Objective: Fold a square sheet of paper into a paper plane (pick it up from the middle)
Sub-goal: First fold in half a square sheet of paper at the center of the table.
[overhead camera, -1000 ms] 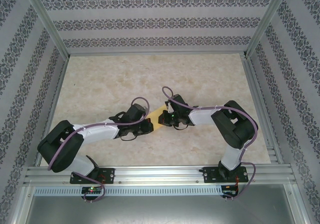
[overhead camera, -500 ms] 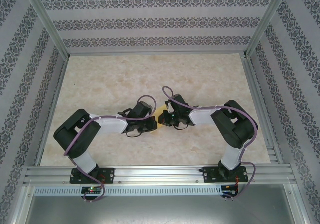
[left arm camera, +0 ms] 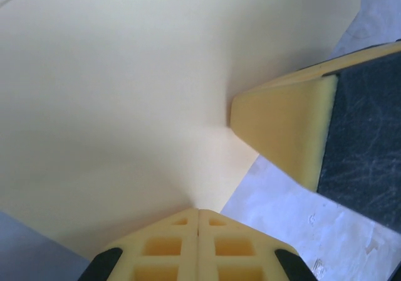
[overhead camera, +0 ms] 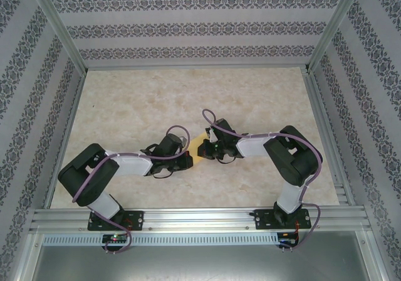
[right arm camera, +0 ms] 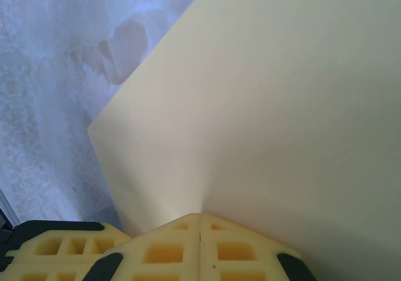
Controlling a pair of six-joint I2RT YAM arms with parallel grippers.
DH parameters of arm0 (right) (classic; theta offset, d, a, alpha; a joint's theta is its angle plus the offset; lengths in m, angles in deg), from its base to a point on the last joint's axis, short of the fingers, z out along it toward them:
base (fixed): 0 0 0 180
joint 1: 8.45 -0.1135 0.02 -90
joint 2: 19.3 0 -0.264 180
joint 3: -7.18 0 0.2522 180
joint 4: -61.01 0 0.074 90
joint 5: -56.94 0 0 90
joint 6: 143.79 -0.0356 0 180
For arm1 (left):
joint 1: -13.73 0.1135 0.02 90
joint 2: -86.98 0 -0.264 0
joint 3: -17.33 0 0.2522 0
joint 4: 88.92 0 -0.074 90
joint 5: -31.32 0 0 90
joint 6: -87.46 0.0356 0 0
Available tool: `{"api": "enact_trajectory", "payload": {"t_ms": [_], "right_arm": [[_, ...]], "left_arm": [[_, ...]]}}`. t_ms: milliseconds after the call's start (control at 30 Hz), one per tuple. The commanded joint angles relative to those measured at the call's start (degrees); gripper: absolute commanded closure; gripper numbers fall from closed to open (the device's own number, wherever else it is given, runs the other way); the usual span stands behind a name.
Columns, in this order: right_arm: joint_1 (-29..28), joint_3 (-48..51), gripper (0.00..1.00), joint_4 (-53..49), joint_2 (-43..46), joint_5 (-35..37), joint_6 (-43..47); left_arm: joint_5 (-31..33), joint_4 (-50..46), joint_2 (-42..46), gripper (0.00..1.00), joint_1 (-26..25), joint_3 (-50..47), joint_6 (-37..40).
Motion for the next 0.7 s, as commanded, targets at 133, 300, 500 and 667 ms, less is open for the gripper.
{"api": "enact_trajectory", "payload": {"t_ms": [133, 300, 500, 667], "right_arm": [[1.28, 2.62, 1.00, -9.79, -4.54, 6.09, 2.44], [1.47, 2.18, 1.00, -10.50, -4.28, 6.18, 3.05], [0.88, -3.62, 1.00, -14.43, -2.12, 5.23, 6.32], [-0.96, -11.28, 1.00, -19.39, 1.77, 8.22, 7.76]], "left_arm": [[-1.68, -12.76, 2.36, 0.97, 0.51, -3.12, 2.86], [-1.06, -19.35, 4.20, 0.97, 0.81, -0.59, 8.11], [-1.36, -22.72, 9.41, 0.95, 4.61, 3.39, 9.56], [0.06, -27.95, 15.29, 0.75, 10.77, 8.48, 11.15]]}}
